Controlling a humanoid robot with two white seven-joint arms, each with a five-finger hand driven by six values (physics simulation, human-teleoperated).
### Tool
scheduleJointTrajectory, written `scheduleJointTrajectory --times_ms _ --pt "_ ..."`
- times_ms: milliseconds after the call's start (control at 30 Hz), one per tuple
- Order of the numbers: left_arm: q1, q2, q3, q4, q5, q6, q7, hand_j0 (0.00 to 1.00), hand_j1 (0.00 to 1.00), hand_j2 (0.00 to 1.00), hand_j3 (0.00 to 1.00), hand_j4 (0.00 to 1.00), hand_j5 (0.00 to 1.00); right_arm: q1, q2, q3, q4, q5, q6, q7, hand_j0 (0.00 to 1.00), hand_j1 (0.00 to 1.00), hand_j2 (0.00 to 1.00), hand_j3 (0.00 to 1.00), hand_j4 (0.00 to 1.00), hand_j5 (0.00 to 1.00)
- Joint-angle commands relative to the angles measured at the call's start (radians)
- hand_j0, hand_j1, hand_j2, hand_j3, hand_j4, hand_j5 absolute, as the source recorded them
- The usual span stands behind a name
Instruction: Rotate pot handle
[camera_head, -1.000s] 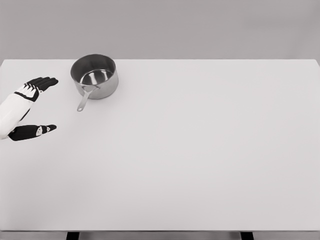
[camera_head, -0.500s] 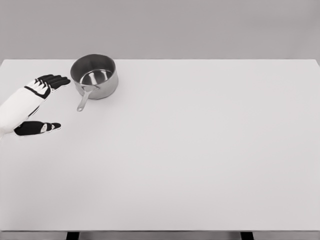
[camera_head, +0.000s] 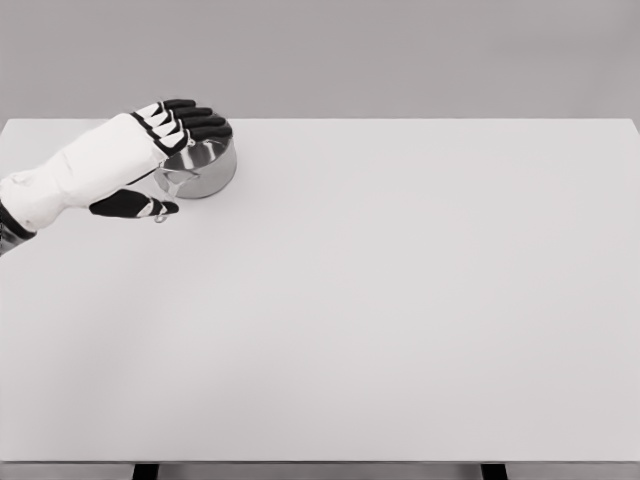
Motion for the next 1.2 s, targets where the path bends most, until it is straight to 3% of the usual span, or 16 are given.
scheduleJointTrajectory --times_ms 0,67,167,267,467,533,667,900,1167 --pt "-0.003 0.014 -0.038 0.006 0.011 0.003 0.000 1.00 1.00 1.00 1.00 1.00 1.00 0.000 0.000 0.000 0.000 0.000 0.000 0.000 1.00 1.00 1.00 1.00 1.00 1.00" --pt "-0.032 0.016 -0.075 0.008 0.001 0.003 0.000 1.00 1.00 1.00 1.00 1.00 1.00 0.000 0.000 0.000 0.000 0.000 0.000 0.000 1.00 1.00 1.00 1.00 1.00 1.00" --pt "-0.097 0.002 -0.081 0.008 -0.132 0.003 0.000 1.00 1.00 1.00 1.00 1.00 1.00 0.000 0.000 0.000 0.000 0.000 0.000 0.000 1.00 1.00 1.00 1.00 1.00 1.00" --pt "-0.132 0.000 -0.124 0.006 -0.186 0.003 0.000 1.00 1.00 1.00 1.00 1.00 1.00 0.000 0.000 0.000 0.000 0.000 0.000 0.000 1.00 1.00 1.00 1.00 1.00 1.00" --pt "-0.146 -0.001 -0.152 0.015 -0.223 0.003 0.000 1.00 1.00 1.00 1.00 1.00 1.00 0.000 0.000 0.000 0.000 0.000 0.000 0.000 1.00 1.00 1.00 1.00 1.00 1.00" --pt "-0.147 -0.001 -0.152 0.005 -0.299 0.003 0.000 1.00 1.00 1.00 1.00 1.00 1.00 0.000 0.000 0.000 0.000 0.000 0.000 0.000 1.00 1.00 1.00 1.00 1.00 1.00" --pt "-0.143 -0.018 -0.160 -0.012 -0.301 0.003 0.000 1.00 1.00 1.00 1.00 1.00 1.00 0.000 0.000 0.000 0.000 0.000 0.000 0.000 1.00 1.00 1.00 1.00 1.00 1.00" --pt "-0.153 -0.024 -0.258 -0.014 -0.302 0.003 0.000 1.00 1.00 1.00 1.00 1.00 1.00 0.000 0.000 0.000 0.000 0.000 0.000 0.000 1.00 1.00 1.00 1.00 1.00 1.00" --pt "-0.144 -0.020 -0.264 -0.012 -0.480 0.003 0.000 1.00 1.00 1.00 1.00 1.00 1.00 0.000 0.000 0.000 0.000 0.000 0.000 0.000 1.00 1.00 1.00 1.00 1.00 1.00"
